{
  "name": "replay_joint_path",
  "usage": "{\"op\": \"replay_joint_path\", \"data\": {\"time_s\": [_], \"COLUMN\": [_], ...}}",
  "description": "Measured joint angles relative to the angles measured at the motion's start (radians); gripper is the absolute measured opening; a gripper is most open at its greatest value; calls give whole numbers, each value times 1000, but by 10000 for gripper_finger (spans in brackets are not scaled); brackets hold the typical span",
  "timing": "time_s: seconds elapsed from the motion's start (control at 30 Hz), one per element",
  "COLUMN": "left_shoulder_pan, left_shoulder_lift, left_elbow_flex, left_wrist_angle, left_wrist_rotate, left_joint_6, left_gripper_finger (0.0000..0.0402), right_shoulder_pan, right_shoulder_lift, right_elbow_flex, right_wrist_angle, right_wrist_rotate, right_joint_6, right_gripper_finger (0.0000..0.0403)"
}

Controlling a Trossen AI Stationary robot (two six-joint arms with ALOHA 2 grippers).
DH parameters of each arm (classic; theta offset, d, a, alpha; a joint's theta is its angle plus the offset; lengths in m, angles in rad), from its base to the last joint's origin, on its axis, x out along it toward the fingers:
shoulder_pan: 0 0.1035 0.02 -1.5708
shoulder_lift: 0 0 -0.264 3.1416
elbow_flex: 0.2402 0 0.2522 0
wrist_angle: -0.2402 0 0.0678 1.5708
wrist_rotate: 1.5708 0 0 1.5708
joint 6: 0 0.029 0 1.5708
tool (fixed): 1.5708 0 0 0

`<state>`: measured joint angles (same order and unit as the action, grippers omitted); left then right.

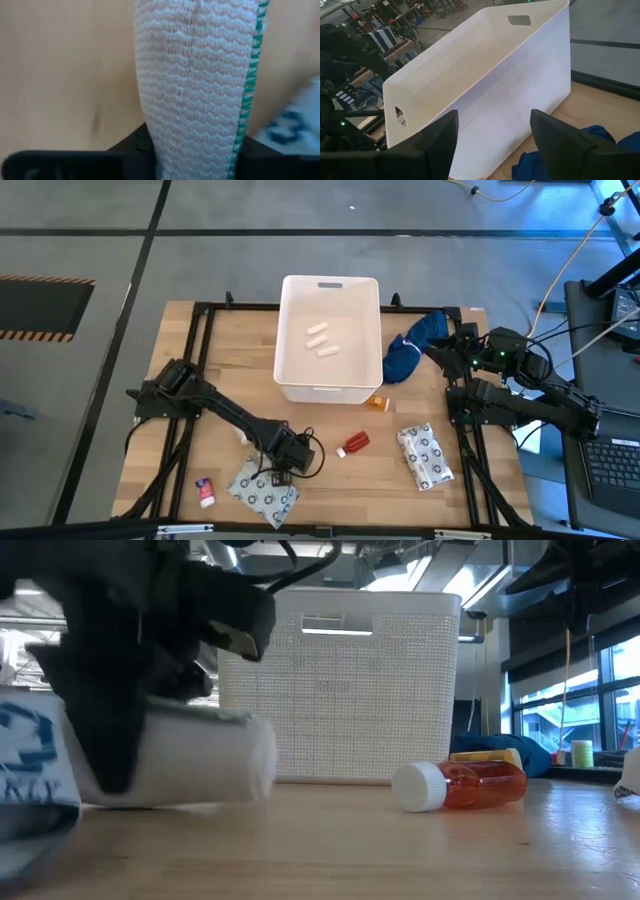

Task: Pick & place medical supplies in basket/bin
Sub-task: Put the white bandage into the white basket

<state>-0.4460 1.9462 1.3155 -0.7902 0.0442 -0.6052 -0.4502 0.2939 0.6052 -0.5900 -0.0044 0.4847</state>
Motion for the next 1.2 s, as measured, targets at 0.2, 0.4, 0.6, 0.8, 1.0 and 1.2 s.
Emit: {"op": "replay_joint_path", "data": {"time_s": [0.2,0.4,0.6,0.8,1.0,1.2], "left_shoulder_pan": [28,82,203,434,674,815], "left_shoulder_lift": [-162,-386,-504,-457,-360,-232], "left_elbow_flex": [41,147,276,367,376,376], "left_wrist_angle": [-40,-42,-47,-60,-60,18], "left_wrist_rotate": [99,-46,-205,-175,-149,-136], "left_joint_6": [-11,-7,195,517,685,843], "left_gripper_finger": [100,110,102,102,103,104], "right_shoulder_pan": [0,0,0,0,0,0], "right_shoulder_lift": [0,0,0,0,0,0], "right_elbow_flex": [0,0,0,0,0,0], "right_wrist_angle": [0,0,0,0,0,0], "right_wrist_rotate": [0,0,0,0,0,19], "right_joint_6": [-26,-22,-18,-16,-15,-15], "right_gripper_finger": [248,248,248,248,248,248]}}
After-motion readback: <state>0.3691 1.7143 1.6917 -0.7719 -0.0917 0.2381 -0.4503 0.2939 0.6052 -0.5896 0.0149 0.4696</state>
